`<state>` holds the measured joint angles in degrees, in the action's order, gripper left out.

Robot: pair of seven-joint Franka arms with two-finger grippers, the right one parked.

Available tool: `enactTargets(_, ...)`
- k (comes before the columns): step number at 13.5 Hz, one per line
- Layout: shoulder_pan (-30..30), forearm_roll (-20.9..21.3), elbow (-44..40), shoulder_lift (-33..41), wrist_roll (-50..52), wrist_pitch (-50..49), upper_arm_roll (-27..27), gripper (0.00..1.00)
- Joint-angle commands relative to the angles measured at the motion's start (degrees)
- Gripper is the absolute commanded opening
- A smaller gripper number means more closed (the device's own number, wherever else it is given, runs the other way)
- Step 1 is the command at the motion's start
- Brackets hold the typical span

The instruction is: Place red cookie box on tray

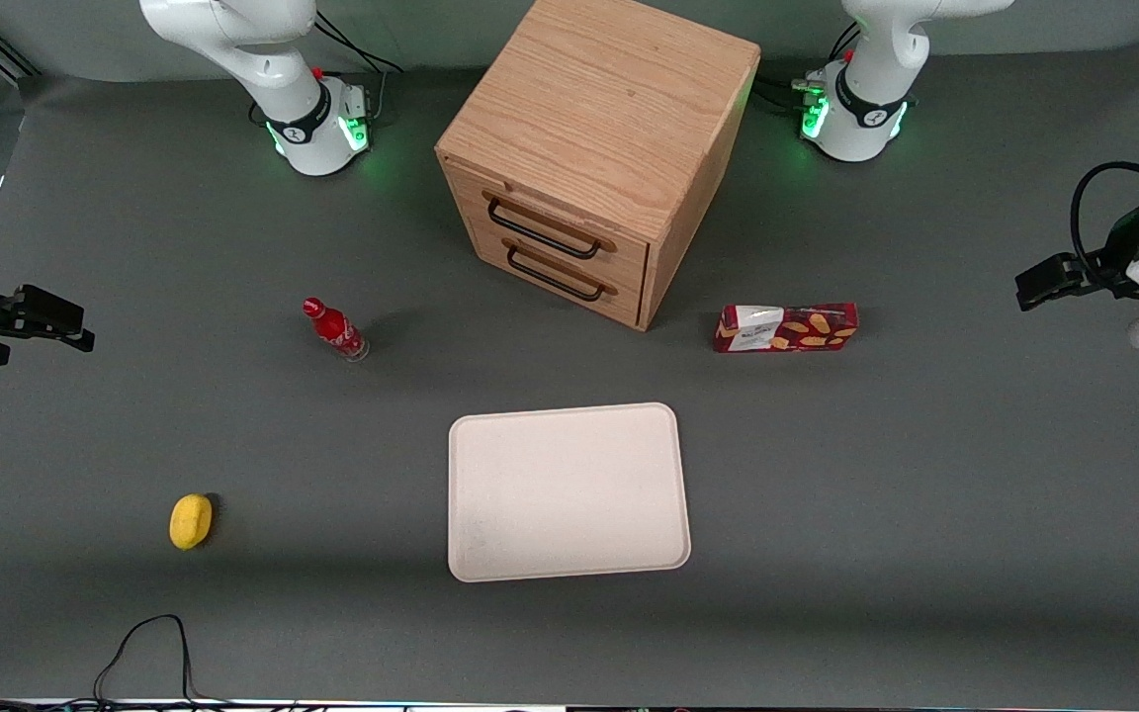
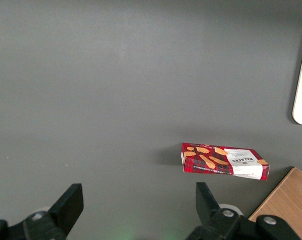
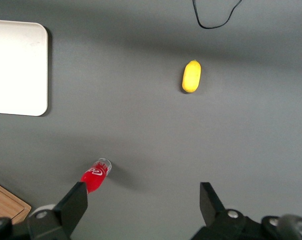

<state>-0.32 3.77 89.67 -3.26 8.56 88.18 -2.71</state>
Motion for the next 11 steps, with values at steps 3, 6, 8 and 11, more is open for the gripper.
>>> enactTargets(3,-2.2,0.5,-1.8,-0.5,0.6,-2.4,1.2,1.00)
enactTargets(6,-2.2,0.4,-1.8,-0.4,0.6,-2.6,1.2,1.00)
enactTargets(8,-2.1,0.3,-1.8,-0.5,0.1,-2.5,1.2,1.00)
enactTargets(11,-2.2,0.1,-1.7,-0.4,0.0,-2.6,1.1,1.00)
